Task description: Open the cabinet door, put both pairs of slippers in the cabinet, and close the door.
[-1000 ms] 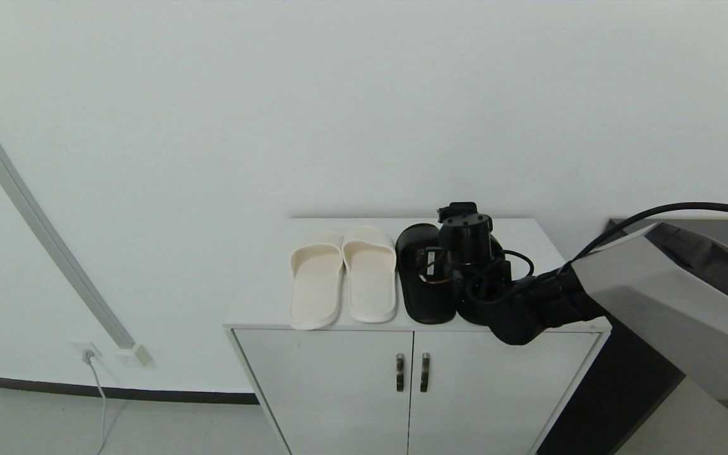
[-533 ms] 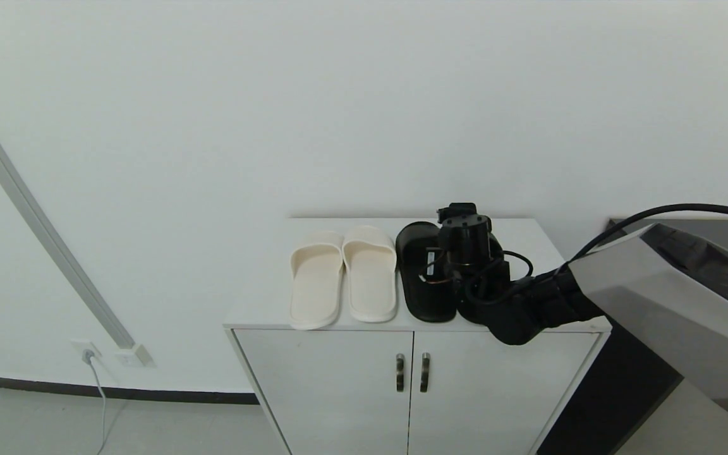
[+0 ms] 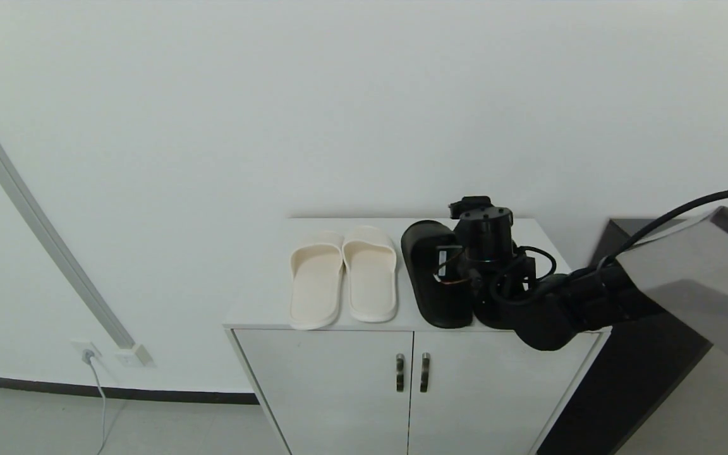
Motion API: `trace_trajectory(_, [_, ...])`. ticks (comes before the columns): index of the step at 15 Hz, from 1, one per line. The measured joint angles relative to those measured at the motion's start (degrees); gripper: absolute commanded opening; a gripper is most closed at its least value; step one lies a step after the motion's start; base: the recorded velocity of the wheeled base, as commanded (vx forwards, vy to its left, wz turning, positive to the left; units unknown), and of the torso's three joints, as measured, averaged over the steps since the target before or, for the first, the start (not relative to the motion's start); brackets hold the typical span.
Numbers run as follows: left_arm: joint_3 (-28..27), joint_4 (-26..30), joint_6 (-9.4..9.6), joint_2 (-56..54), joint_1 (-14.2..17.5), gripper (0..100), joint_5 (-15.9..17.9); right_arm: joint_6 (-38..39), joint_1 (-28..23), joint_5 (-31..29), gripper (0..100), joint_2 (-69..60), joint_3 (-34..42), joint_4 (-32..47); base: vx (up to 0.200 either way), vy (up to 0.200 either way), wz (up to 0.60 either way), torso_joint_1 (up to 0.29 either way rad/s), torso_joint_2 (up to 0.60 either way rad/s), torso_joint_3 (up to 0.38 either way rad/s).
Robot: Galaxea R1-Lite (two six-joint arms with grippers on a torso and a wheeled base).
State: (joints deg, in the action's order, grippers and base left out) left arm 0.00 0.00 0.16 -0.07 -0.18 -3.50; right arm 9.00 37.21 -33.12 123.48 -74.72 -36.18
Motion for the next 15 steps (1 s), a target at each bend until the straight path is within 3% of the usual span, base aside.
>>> trace_trajectory(10, [0.00, 0.00, -0.09, 0.00, 0.00, 0, -0.11, -6.16, 7.83, 23.60, 0, -27.06, 26.45, 0.02, 0.000, 0.000, 0.00, 0.000, 0.00, 0.000])
trace_trajectory(15, [0.00, 0.00, -0.02, 0.00, 0.00, 0, 0.09, -6.57, 9.20, 27.54, 0, -33.07, 33.21, 0.02, 0.000, 0.000, 0.00, 0.000, 0.00, 0.000])
